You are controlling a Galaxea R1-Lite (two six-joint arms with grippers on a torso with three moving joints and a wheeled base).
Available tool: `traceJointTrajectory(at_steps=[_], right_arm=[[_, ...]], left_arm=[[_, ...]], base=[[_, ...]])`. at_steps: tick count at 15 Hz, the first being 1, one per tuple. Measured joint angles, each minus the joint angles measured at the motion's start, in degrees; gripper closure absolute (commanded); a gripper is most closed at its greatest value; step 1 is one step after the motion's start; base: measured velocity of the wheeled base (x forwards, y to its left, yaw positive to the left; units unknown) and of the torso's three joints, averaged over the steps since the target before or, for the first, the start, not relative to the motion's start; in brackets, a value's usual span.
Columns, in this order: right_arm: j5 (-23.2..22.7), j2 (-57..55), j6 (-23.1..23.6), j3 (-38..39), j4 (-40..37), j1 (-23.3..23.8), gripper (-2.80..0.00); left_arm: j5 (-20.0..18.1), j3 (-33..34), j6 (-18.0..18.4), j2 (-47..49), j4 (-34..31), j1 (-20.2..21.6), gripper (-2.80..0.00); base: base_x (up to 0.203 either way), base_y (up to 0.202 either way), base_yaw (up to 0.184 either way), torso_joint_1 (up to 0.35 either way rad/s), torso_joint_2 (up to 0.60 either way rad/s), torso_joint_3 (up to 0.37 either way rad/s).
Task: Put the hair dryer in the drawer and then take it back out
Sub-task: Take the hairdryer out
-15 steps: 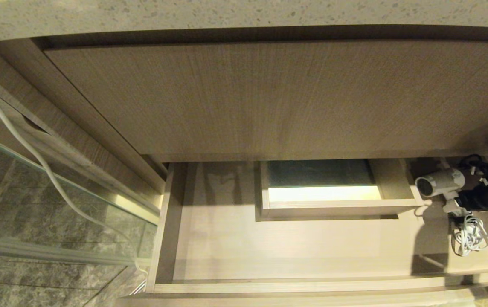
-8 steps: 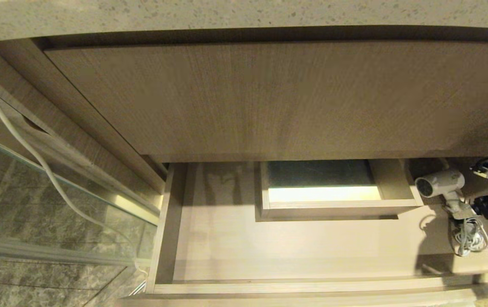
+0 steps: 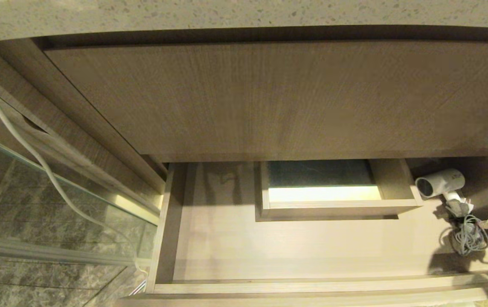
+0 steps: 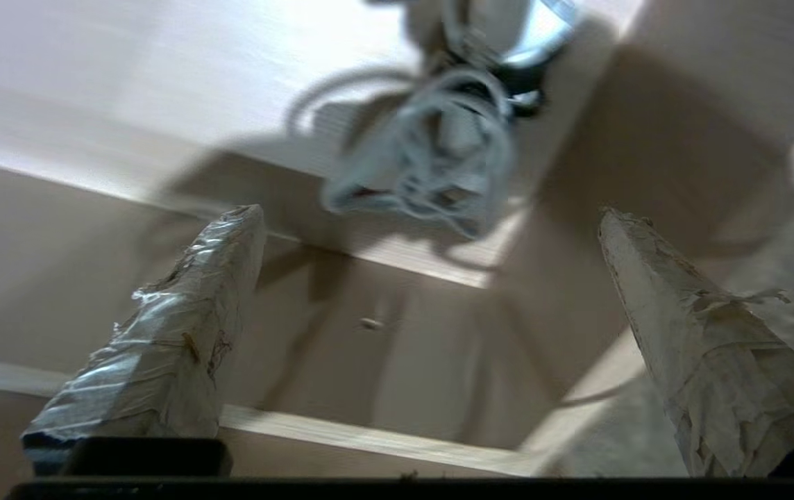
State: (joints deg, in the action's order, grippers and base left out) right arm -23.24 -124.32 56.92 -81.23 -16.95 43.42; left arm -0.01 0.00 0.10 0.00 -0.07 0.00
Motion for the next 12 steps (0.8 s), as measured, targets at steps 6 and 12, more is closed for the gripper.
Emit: traceJointTrajectory(at_steps=[6,12], right_arm=[[-0.44,-3.41,2.45,0.02,9.10,0.93,-2.80],[-1.32,-5.84,-0.75,2.30,14.89,0.78,-2.80]], left_arm=[[0.01,0.00,-0.02,0.00,-0.02,0.00,0.00],[0.01,0.00,0.00,0.00,-0.02,0.00,0.00]], base=[[0.000,0.000,0.000,0.000,0.00,0.000],[0.000,0.000,0.000,0.000,0.00,0.000]])
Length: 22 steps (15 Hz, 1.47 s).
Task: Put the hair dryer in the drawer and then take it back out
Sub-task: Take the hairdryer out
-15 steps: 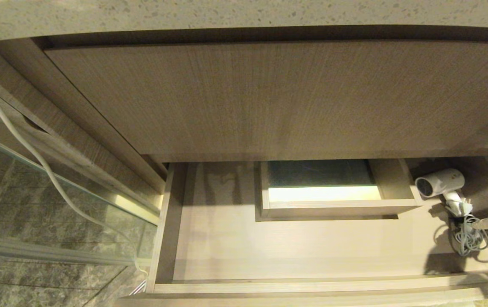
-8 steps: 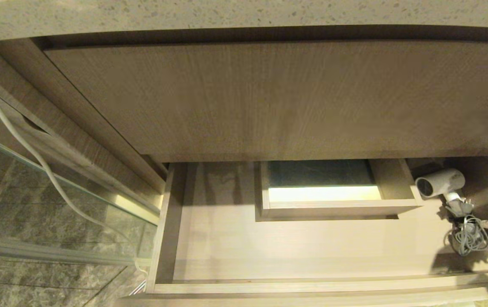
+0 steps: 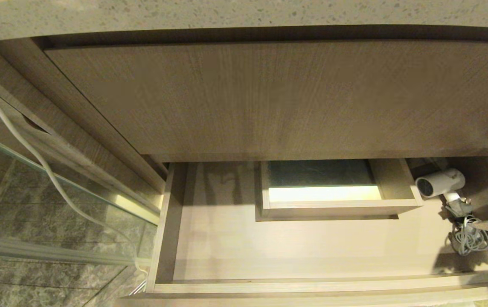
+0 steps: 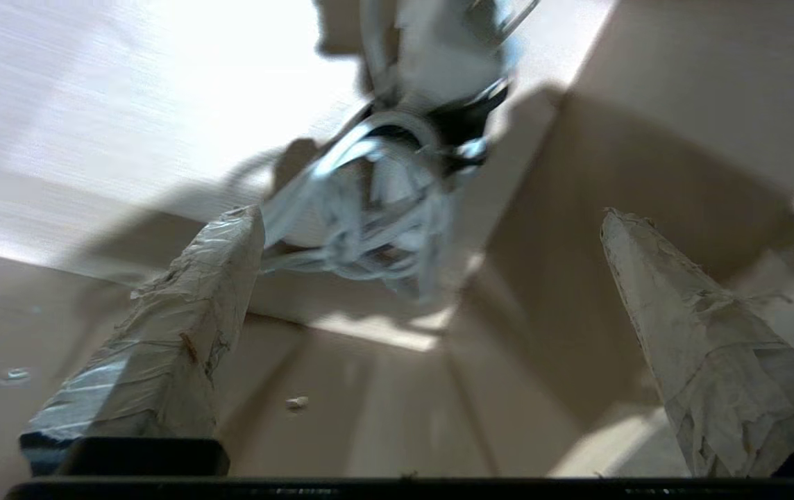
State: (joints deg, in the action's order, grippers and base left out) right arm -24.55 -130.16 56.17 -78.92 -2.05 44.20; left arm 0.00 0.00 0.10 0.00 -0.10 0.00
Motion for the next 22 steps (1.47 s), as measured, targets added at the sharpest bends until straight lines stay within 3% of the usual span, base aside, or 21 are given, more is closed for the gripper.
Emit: traceJointTrajectory(at_steps=[9,17,22], right_arm=[[0.05,-3.18,-6.87,-0.27,8.66,-2.72,-2.80],[0.02,-8.65,-11.41,-3.87,11.38,-4.93,-2.80],[0.05,-11.38,-11.64,-5.91,12.92,-5.33,-2.80]], left_arm=[[-0.02,0.00,-0.02,0.00,0.00,0.00,0.00],[0.00,0.00,-0.02,0.00,0.01,0.00,0.00],[0.00,0.00,0.00,0.00,0.00,0.00,0.00]], base=[[0.000,0.000,0.000,0.000,0.00,0.000],[0.000,0.000,0.000,0.000,0.00,0.000],[0.000,0.000,0.000,0.000,0.00,0.000]])
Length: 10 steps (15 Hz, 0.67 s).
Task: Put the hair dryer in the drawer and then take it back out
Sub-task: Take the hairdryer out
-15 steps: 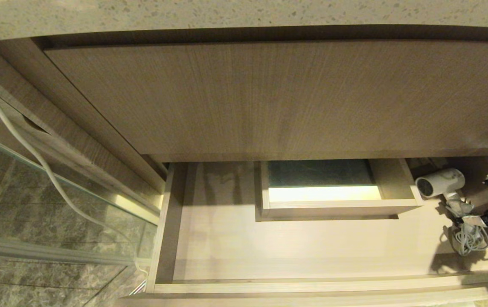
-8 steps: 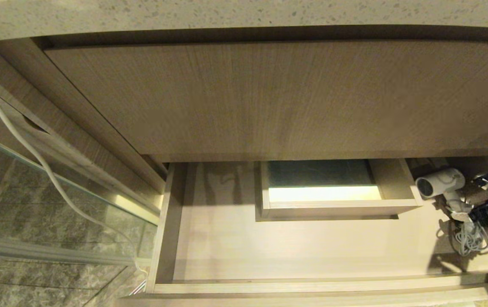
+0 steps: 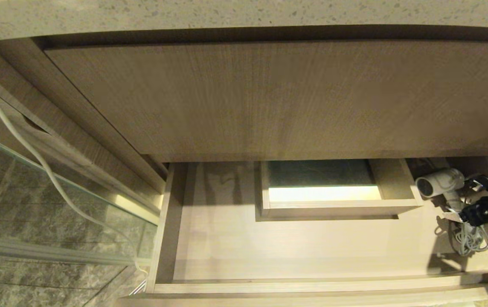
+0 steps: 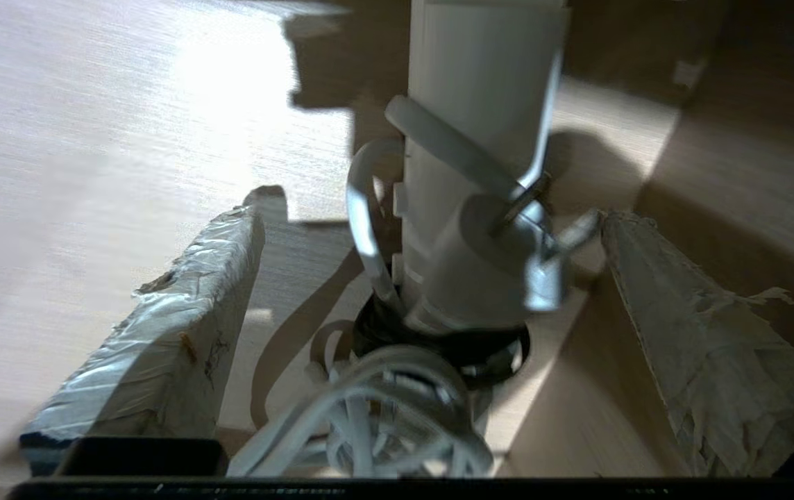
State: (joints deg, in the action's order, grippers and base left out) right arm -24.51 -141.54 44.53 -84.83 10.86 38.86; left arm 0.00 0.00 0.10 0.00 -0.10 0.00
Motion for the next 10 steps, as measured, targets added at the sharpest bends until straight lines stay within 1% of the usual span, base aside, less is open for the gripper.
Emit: traceJointTrajectory(at_steps=[10], right_arm=[[-0.13,-3.50,-0.06,-1.17,0.19,-0.02,-2.80]], left_arm=[[0.00,0.00,0.00,0.00,0.02,0.00,0.00]], base=[[0.000,0.000,0.000,0.000,0.00,0.000]])
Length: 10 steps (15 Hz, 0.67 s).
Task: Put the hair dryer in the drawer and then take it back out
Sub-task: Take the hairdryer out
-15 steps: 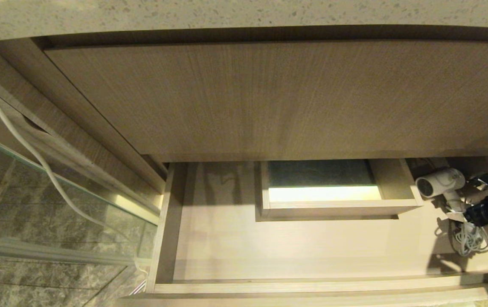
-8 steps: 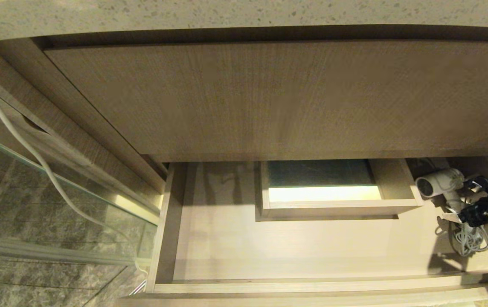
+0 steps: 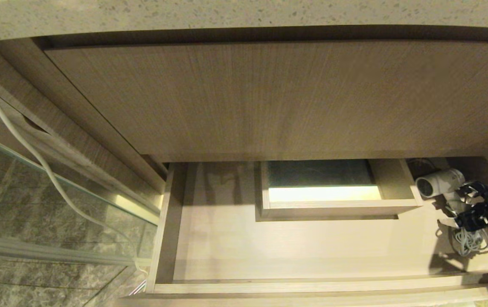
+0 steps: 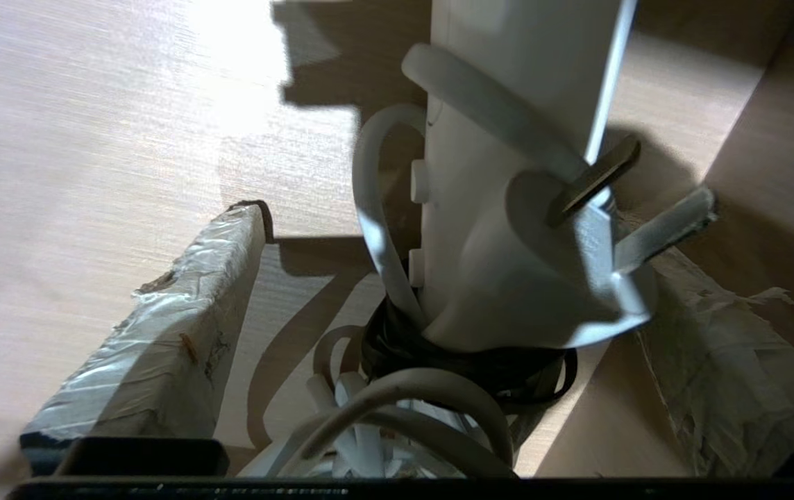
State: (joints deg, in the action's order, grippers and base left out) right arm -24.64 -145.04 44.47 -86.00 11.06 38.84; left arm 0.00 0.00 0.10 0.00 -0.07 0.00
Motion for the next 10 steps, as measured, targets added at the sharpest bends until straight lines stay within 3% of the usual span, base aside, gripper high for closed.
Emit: traceJointTrajectory(at_steps=[7,8,10], right_arm=[[-1.47,-1.24,-0.21,-1.76,-0.08,0.02,-2.80],[-2.20,-1.22,-0.23,-1.70,-0.01,0.02,0.00],[-3.92,-1.08,-0.40,-1.26,-0.73,0.02,0.00]], left_arm=[[0.00,0.00,0.00,0.00,0.00,0.00,0.00],[-0.02,0.00,0.01,0.00,0.00,0.00,0.00],[0.00,0.00,0.01,0.00,0.00,0.00,0.00]], base=[[0.000,0.000,0.000,0.000,0.00,0.000],[0.000,0.000,0.000,0.000,0.00,0.000],[0.000,0.000,0.000,0.000,0.00,0.000]])
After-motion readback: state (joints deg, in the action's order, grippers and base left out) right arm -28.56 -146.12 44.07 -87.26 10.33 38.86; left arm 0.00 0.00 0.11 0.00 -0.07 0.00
